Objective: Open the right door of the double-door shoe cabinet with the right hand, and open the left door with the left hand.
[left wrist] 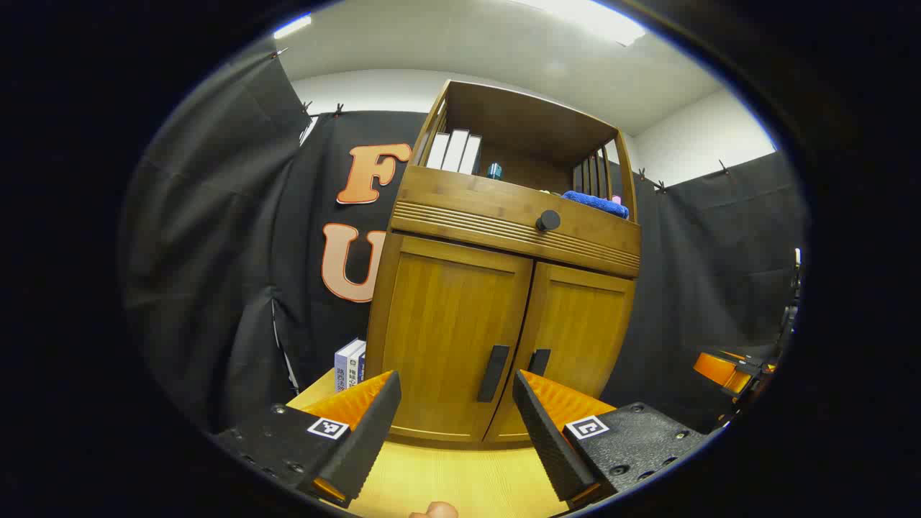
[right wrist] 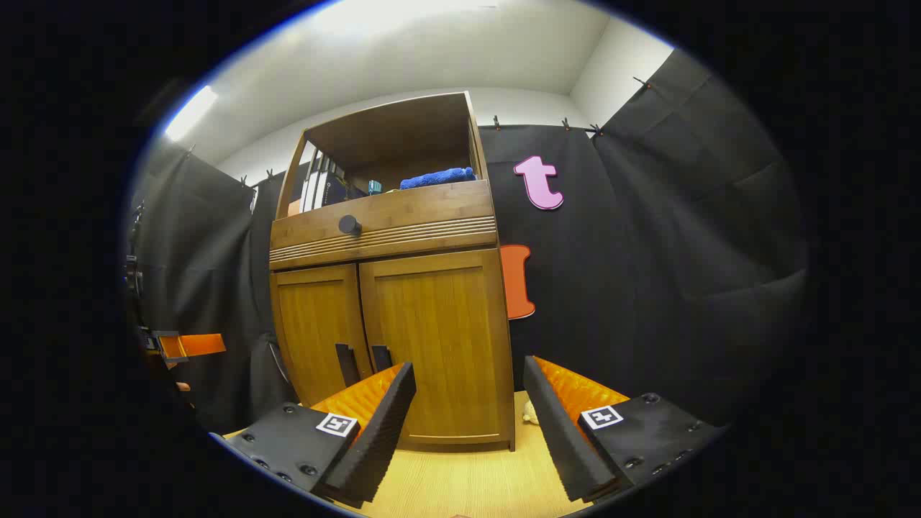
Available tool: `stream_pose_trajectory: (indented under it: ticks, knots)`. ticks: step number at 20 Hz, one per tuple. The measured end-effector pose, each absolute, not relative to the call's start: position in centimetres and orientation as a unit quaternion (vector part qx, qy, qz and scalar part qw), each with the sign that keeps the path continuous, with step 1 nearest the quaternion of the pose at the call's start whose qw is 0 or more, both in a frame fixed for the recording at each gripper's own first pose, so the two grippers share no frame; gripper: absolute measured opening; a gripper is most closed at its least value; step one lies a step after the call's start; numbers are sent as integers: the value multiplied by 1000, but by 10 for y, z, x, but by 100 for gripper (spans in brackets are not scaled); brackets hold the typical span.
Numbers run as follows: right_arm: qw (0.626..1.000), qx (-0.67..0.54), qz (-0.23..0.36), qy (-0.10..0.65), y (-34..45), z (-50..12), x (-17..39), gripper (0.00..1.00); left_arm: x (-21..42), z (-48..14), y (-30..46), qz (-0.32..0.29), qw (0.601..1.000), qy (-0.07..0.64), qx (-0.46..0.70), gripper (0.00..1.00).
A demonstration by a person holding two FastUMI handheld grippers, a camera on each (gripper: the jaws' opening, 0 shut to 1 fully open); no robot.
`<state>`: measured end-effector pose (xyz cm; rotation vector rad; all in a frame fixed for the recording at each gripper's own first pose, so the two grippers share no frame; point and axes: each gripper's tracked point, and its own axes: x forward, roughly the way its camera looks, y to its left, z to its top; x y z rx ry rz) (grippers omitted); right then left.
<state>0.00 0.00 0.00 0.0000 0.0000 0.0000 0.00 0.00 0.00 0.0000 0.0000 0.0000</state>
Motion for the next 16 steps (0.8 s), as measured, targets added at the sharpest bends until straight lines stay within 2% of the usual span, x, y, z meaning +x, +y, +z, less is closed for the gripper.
stream_pose_trajectory:
  ticks: [1,2,3,4,6,10,11,12,16]
  knots:
    - [1000,0,1,0,1,0,-1,100,0,1,0,-1,1000,-1,1,95]
    - [1000,0,1,0,1,0,-1,100,-1,1,-2,-3,1000,-2,2,92]
    - [1000,-1,1,-1,2,0,-1,100,-2,2,-3,-3,1000,-2,3,93]
    - [1000,-2,1,-2,2,0,-2,89,-3,2,-3,-4,1000,-3,4,94]
    - [1000,-2,4,-5,4,2,-2,100,-5,5,-6,-8,1000,-7,8,94]
    - [1000,-4,4,-3,6,1,-1,98,-7,10,-12,-13,1000,-15,14,94]
    - [1000,-5,5,-1,6,0,-1,98,-7,11,-15,-18,1000,-16,12,97]
    - [1000,-8,6,1,8,-1,-1,98,-7,10,-16,-20,1000,-15,12,92]
    - [1000,-16,2,-4,9,3,-2,98,-7,10,-18,-22,1000,-12,13,94]
